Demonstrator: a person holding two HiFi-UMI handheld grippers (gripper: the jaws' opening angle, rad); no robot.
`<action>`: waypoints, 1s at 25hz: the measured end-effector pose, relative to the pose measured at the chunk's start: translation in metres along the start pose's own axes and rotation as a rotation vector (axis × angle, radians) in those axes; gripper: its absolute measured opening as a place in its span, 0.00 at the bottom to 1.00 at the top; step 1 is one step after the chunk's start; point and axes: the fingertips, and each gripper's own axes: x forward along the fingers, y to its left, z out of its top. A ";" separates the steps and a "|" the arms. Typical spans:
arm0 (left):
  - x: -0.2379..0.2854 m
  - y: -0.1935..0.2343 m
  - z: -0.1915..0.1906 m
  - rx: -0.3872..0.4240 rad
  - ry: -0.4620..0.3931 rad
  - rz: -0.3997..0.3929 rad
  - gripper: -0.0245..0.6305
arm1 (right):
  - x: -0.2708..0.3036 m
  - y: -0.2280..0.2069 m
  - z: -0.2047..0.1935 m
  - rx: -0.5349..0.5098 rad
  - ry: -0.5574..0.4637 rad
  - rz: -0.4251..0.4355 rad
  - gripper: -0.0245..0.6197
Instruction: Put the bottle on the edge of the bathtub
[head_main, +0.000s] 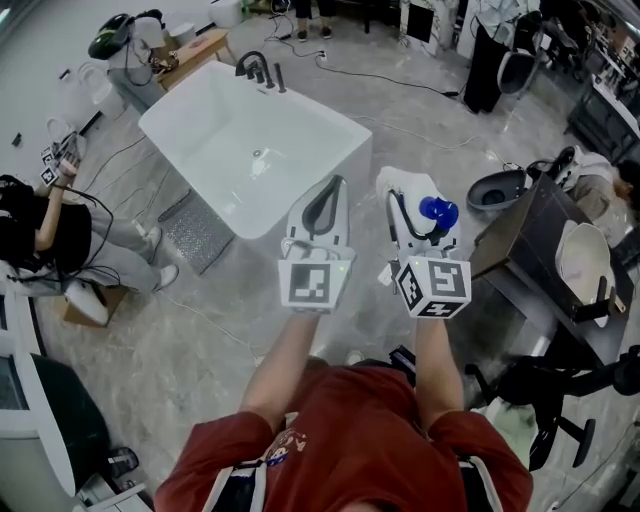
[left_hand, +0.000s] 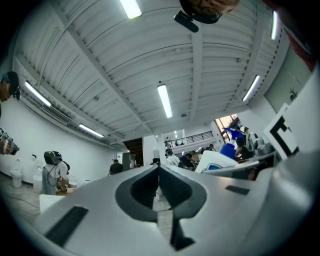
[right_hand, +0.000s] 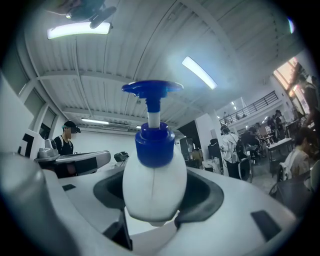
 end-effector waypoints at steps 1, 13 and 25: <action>0.004 0.000 -0.002 0.003 0.002 0.005 0.06 | 0.003 -0.003 -0.001 0.001 0.001 0.005 0.46; 0.054 0.026 -0.027 -0.009 0.008 0.017 0.06 | 0.060 -0.020 -0.016 -0.013 0.023 0.016 0.46; 0.141 0.113 -0.048 -0.052 -0.009 -0.015 0.06 | 0.181 -0.009 -0.021 -0.044 0.038 -0.012 0.46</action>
